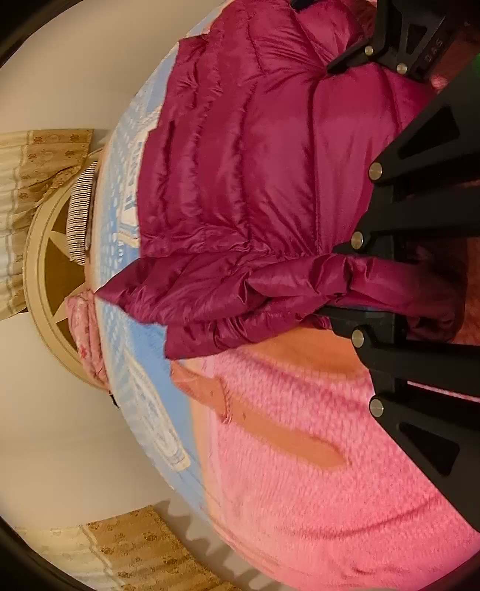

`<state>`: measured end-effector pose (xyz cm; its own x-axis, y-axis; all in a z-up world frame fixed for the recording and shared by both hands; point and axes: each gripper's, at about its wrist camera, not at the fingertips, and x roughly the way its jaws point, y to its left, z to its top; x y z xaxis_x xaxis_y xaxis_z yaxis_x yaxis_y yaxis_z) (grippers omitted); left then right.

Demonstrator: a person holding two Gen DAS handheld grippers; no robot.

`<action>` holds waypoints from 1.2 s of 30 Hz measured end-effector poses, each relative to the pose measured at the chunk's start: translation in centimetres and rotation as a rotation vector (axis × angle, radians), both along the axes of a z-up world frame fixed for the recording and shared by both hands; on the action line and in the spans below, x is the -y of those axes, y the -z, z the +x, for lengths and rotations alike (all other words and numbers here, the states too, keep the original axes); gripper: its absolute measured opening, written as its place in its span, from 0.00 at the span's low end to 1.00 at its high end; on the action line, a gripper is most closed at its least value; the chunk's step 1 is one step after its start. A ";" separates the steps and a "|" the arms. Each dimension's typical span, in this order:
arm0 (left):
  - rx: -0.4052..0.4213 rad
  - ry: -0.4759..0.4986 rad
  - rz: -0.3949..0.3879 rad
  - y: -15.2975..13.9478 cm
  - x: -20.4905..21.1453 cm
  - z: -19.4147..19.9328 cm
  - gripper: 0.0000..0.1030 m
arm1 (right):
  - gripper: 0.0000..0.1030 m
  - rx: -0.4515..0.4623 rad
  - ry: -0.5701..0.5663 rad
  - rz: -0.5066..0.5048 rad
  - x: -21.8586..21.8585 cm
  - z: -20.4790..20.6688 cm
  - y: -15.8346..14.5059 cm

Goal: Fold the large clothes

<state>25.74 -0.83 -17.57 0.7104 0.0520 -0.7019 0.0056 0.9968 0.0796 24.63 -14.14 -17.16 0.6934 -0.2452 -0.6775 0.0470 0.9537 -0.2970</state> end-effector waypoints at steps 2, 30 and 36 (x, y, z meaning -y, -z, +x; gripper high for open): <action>0.026 -0.002 -0.006 -1.0 -0.7 -0.6 0.10 | 0.99 -0.001 0.007 0.003 -0.2 -0.3 -0.1; 0.324 0.041 0.208 -14.4 -0.8 -6.6 0.09 | 0.99 0.039 0.092 -0.008 12.5 -2.6 -4.2; 0.334 0.215 0.253 -13.7 7.8 -7.3 0.09 | 0.99 0.012 0.213 0.015 19.5 -3.4 -3.6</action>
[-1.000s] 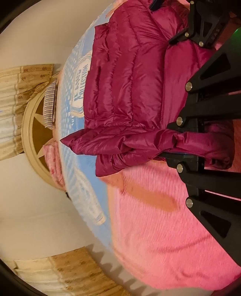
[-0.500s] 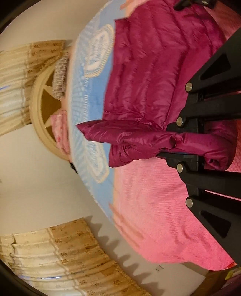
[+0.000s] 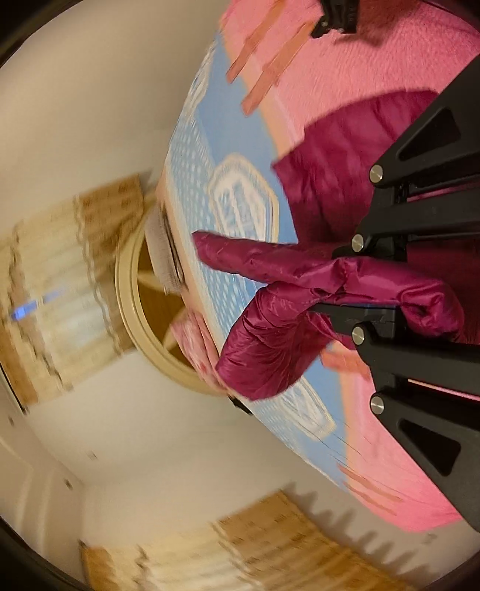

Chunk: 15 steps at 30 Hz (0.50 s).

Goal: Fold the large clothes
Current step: 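Lift the jacket edge with the left gripper while the right gripper withdraws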

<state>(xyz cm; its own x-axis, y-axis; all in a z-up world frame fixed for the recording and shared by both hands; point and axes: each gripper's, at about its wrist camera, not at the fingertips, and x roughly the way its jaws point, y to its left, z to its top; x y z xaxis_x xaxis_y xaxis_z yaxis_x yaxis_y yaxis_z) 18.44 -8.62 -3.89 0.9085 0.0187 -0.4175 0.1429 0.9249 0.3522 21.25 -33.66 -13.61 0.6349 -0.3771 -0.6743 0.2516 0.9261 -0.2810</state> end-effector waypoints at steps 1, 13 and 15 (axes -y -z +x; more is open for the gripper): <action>-0.003 0.019 0.021 0.5 1.5 0.1 0.09 | 0.99 0.001 0.012 0.005 0.6 -0.2 -0.1; -0.087 0.217 0.275 10.9 13.0 -1.2 0.09 | 0.99 0.025 0.088 0.057 4.4 -2.7 0.9; -0.092 0.219 0.288 11.7 13.3 -1.1 0.10 | 0.99 0.024 0.089 0.066 4.7 -2.8 1.3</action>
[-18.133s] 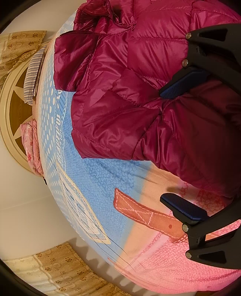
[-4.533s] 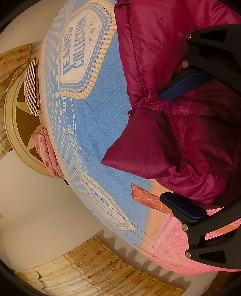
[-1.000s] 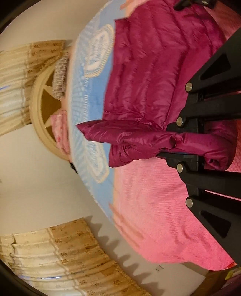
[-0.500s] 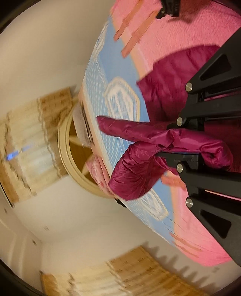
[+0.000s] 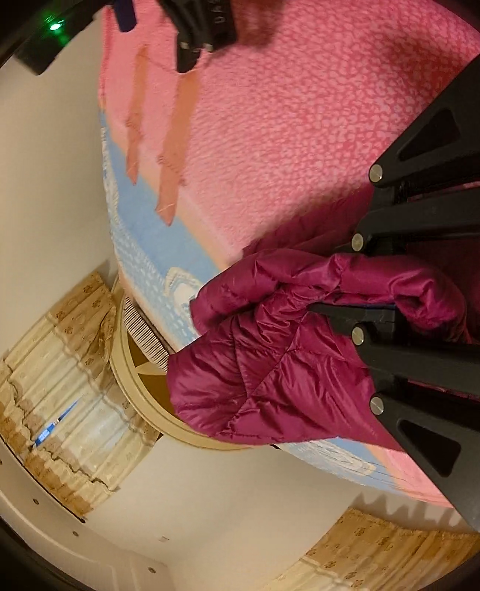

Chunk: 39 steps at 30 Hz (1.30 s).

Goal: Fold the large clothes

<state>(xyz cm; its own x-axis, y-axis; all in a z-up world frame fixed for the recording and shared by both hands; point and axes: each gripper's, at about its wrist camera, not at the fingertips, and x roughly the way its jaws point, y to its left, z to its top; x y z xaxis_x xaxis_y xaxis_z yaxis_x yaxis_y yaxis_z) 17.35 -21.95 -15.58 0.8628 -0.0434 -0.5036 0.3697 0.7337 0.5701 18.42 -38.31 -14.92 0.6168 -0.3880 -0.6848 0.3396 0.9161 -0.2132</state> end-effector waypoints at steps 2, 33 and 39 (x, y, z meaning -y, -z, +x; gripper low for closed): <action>-0.002 -0.003 -0.002 0.0 0.0 0.1 0.11 | 0.99 -0.004 -0.001 0.011 0.3 0.0 0.4; -0.040 -0.448 -0.428 -8.6 -14.9 8.7 0.82 | 0.78 0.025 -0.133 0.107 -5.2 4.2 -2.5; -0.044 -0.551 -0.409 -7.0 -17.0 11.3 0.82 | 0.74 0.110 -0.209 0.141 -10.4 7.7 -8.5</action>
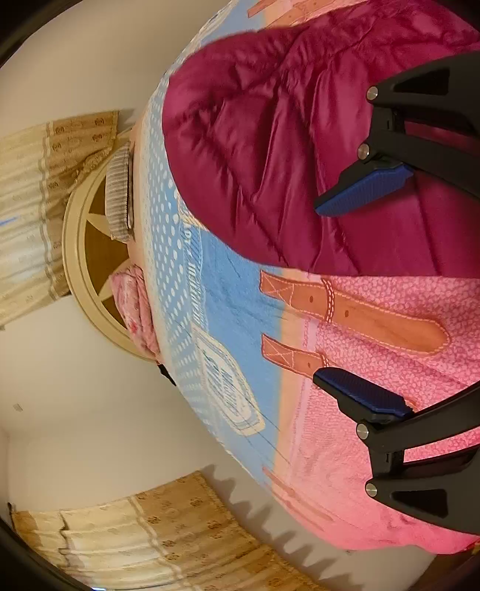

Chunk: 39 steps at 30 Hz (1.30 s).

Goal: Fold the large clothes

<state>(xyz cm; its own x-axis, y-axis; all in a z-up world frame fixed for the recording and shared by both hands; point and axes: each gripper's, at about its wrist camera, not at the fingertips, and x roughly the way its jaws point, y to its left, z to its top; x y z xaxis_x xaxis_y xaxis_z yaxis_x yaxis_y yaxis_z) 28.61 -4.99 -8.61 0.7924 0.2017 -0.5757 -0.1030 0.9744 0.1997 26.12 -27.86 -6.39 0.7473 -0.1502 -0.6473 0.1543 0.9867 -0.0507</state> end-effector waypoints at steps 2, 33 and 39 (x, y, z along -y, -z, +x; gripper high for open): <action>-0.003 -0.023 -0.010 0.1 -0.5 0.8 0.82 | 0.70 0.030 -0.027 0.006 -2.1 1.2 -1.8; -0.119 -0.052 -0.064 6.8 0.2 8.4 0.92 | 0.57 -0.048 0.042 0.125 -7.3 7.3 7.6; -0.126 -0.053 -0.059 7.4 0.4 8.5 0.94 | 0.57 -0.053 0.041 0.121 -7.3 7.3 8.5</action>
<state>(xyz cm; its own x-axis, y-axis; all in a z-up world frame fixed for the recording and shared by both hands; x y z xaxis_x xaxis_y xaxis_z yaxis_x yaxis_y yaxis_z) 37.10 -5.39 -16.00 0.7025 0.2041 -0.6818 -0.1325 0.9788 0.1565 33.40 -20.58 -14.91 0.7068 -0.0983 -0.7006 0.1946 0.9791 0.0589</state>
